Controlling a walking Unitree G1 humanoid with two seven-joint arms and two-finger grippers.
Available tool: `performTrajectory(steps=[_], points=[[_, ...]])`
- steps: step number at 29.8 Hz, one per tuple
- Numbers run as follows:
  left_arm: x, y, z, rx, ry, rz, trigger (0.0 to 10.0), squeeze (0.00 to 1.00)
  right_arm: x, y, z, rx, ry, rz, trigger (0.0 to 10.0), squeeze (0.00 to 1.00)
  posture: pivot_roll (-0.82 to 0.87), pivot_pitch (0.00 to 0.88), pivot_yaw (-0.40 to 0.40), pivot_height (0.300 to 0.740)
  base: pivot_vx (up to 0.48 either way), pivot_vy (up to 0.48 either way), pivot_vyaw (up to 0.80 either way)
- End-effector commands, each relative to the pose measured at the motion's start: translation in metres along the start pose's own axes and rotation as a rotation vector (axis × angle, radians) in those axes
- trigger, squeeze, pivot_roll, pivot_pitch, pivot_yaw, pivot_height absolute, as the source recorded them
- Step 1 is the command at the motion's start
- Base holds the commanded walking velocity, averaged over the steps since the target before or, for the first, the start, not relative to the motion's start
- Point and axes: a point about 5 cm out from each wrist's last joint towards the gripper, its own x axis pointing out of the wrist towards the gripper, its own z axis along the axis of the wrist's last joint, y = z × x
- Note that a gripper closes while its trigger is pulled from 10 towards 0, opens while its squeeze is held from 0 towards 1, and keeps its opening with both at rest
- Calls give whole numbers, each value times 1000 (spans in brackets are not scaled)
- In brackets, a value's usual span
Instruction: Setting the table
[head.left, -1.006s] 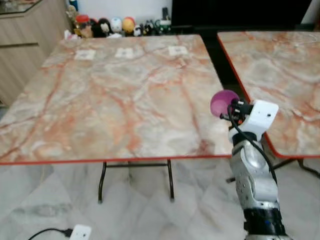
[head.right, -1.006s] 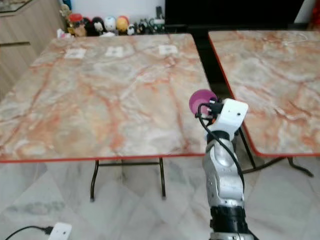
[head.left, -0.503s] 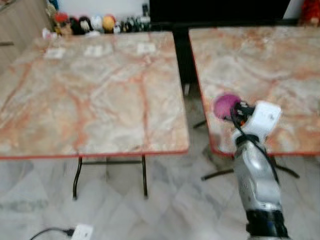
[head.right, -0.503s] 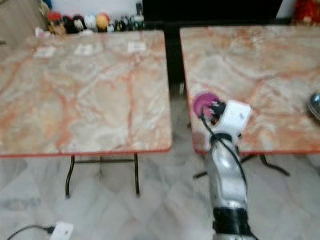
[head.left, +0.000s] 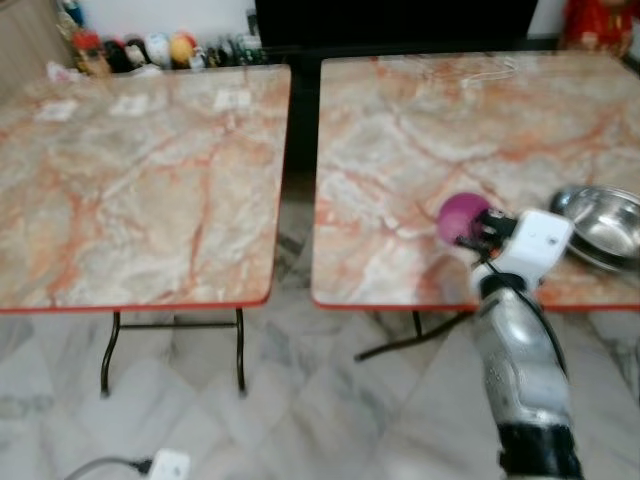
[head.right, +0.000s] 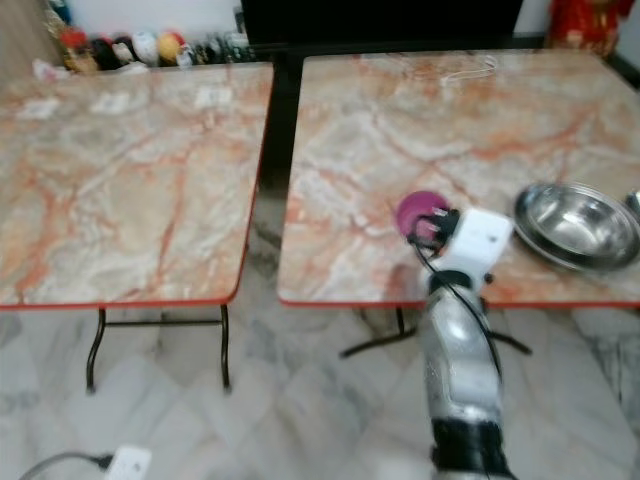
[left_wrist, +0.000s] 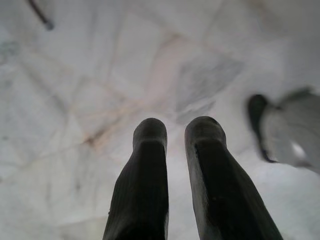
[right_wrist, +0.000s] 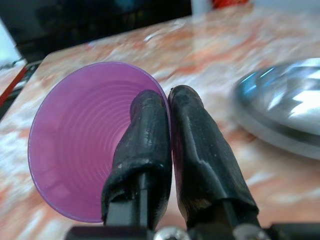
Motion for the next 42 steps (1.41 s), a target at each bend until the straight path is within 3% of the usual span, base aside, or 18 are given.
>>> performTrajectory(steps=[1,8,24,35,41,42], points=[[-2,8,-8,-5,23,13,10000,0,-1,11,3,15,-14,30,10000,0,-97,96,31,740,0,0,0],[-1,6,-7,-24,22,11,10000,0,-1,12,3,18,-12,33,10000,0,-96,96,31,740,0,0,0],[0,7,-3,-27,10,11,10000,0,1,10,3,23,-3,2,10000,0,-98,96,30,740,363,0,0],[0,5,-3,-29,10,10,10000,0,3,8,2,20,-1,-14,10000,0,-91,98,25,740,113,0,-352],[-1,6,-5,-31,13,14,10000,0,16,-13,5,-28,20,-128,10000,0,-92,97,29,740,0,0,0],[-1,6,-5,-29,14,14,10000,0,21,-18,6,-2,35,-152,10000,0,-93,96,31,740,0,0,0]])
